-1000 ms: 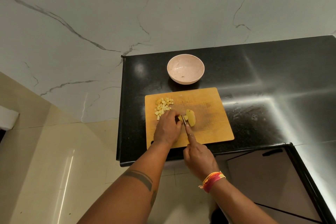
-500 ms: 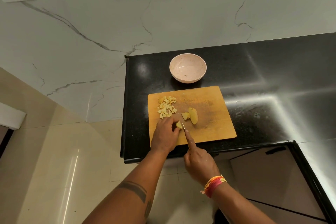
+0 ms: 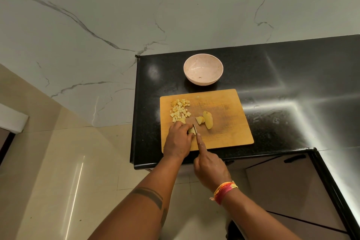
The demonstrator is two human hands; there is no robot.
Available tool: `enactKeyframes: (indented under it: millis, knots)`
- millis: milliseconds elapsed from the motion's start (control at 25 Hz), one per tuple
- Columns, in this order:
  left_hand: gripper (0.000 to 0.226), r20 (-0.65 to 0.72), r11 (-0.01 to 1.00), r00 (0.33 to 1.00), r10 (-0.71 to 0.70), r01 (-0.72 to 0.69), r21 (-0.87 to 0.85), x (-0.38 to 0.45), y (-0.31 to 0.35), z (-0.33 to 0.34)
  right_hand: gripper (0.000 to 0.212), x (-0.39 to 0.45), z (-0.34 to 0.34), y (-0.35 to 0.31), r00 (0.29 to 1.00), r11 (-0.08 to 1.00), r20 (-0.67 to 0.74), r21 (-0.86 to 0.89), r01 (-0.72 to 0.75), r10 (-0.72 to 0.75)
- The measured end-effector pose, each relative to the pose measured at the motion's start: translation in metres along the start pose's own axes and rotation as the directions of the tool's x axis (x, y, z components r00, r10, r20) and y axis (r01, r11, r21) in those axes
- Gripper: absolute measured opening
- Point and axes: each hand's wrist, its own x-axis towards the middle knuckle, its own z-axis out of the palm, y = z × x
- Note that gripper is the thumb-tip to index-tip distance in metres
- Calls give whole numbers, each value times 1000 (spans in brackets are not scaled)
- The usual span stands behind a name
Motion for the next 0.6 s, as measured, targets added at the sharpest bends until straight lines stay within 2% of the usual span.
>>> enactKeyframes:
  millis: [600]
  knots:
    - [31, 10, 997, 1000, -6, 5, 74, 5, 2, 1, 82, -12, 7, -1, 998, 993, 60, -120, -13, 21]
